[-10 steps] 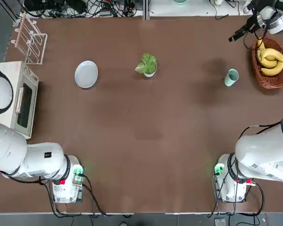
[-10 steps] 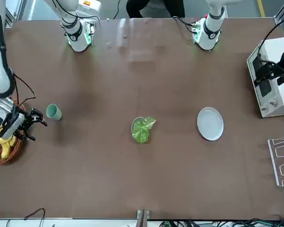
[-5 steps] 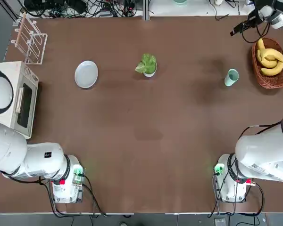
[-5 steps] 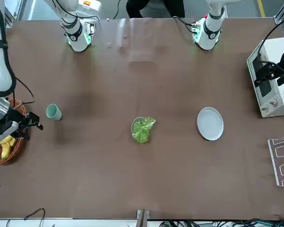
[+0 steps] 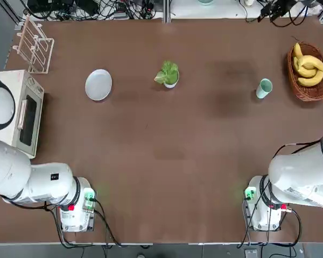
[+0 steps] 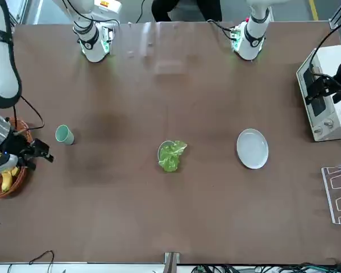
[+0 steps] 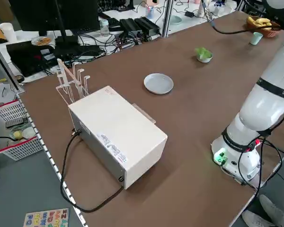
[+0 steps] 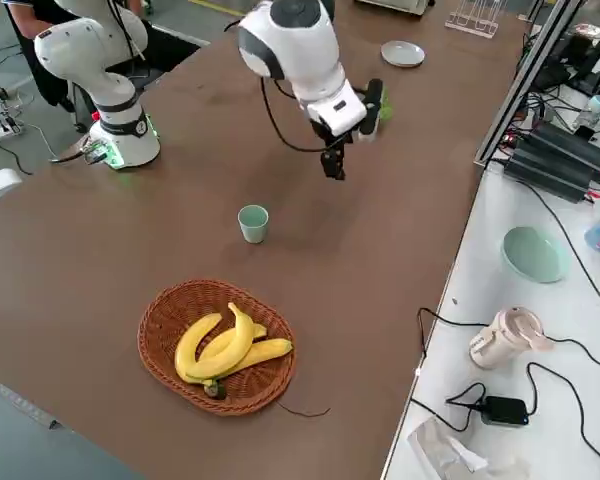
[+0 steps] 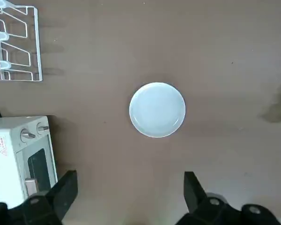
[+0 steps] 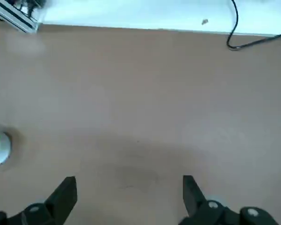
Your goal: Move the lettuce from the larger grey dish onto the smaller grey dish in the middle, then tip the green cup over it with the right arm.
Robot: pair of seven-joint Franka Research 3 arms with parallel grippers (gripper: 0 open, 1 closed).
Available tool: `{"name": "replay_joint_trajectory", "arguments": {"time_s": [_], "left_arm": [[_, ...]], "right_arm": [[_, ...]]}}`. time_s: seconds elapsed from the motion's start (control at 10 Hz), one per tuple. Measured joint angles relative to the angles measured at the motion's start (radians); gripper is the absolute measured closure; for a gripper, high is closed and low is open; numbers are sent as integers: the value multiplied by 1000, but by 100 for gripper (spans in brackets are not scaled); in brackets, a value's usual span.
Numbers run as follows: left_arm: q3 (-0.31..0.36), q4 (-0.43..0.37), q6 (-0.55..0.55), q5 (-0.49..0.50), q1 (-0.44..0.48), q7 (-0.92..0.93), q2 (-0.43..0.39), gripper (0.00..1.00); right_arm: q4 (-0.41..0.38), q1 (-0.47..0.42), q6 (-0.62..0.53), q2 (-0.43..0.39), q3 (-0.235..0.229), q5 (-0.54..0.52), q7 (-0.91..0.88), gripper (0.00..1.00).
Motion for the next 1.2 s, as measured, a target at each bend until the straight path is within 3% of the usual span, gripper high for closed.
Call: {"name": "replay_joint_trajectory", "arguments": {"time_s": [0.3,0.4,0.6,0.8,0.9,1.2], "left_arm": [[0,0,0,0,0,0,0,0],[0,0,0,0,0,0,0,0],[0,0,1,0,0,0,0,0],[0,-1,1,0,0,0,0,0],[0,-1,2,0,0,0,0,0],[0,-1,2,0,0,0,1,0]], "right_arm": [[45,52,-76,-38,-3,-47,72,0],[85,109,-134,-49,-40,-88,140,0],[180,300,-294,-69,-208,-135,239,0],[228,411,-441,-121,-317,-199,260,0],[233,444,-519,-161,-350,-223,272,0],[234,465,-694,-253,-366,-283,340,0]]}}
